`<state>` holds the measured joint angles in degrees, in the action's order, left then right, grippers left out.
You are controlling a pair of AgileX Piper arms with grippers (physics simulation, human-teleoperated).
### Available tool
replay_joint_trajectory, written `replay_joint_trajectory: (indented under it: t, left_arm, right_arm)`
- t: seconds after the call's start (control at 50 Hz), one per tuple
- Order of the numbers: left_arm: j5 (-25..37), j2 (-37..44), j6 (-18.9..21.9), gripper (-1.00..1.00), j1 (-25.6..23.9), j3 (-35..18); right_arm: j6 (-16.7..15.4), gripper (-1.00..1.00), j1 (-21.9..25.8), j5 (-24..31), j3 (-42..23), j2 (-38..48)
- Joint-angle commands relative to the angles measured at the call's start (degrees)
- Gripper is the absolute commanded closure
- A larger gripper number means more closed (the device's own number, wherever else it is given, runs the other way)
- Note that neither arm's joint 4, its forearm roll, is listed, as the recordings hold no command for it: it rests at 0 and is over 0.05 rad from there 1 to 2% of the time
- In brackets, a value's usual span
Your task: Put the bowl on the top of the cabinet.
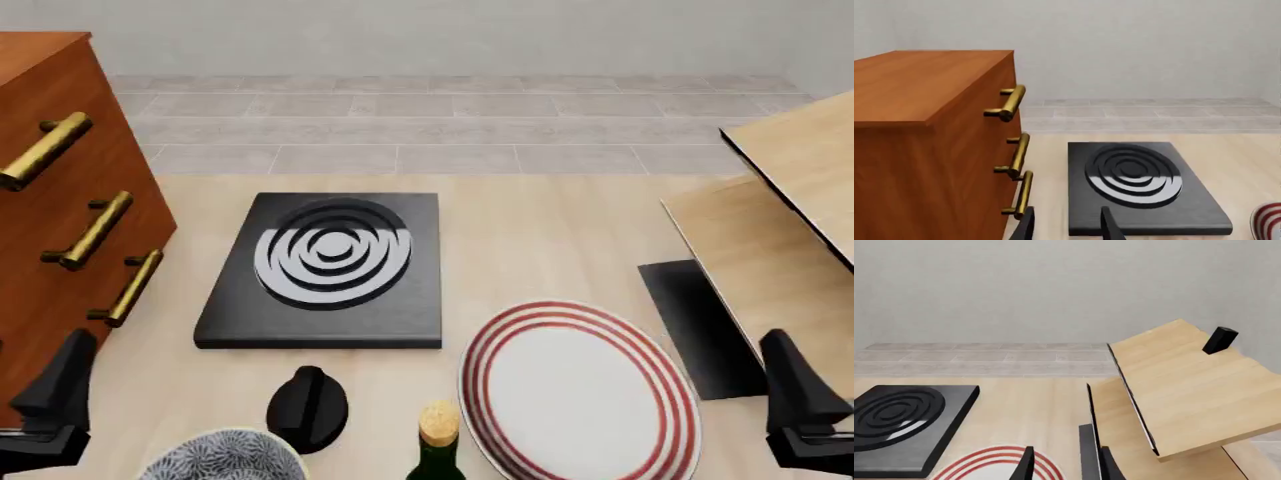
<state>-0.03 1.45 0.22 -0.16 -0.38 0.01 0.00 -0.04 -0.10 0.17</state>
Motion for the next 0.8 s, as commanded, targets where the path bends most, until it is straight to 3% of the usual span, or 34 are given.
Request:
replay_joint_trajectory:
  t: [0.02,0.36,0.48,0.66,0.8]
  left_arm:
    - [-0.80,0.45,1.40,-1.00,-0.74,-0.49]
    - [4.53,-0.42,4.24,-1.00,-3.77,-2.21]
    - [7.03,9.03,3.18,-1.00,-4.09,-5.57]
    - [16.14,8.07,5.46,-1.00,-4.91,-8.48]
    - [21.72,8.07,4.61,-1.00,-4.95,-11.50]
  right_arm:
    - [-0.01,-1.00,0.00,-0.07,-0.15,0.26]
    - [0.00,-1.00,-0.01,-0.07,-0.15,0.26]
    - [0.00,-1.00,-0.01,-0.06,-0.15,0.27]
    - [0.01,-1.00,-0.01,-0.06,-0.15,0.27]
    - [0.00,-1.00,-0.01,-0.06,-0.15,0.26]
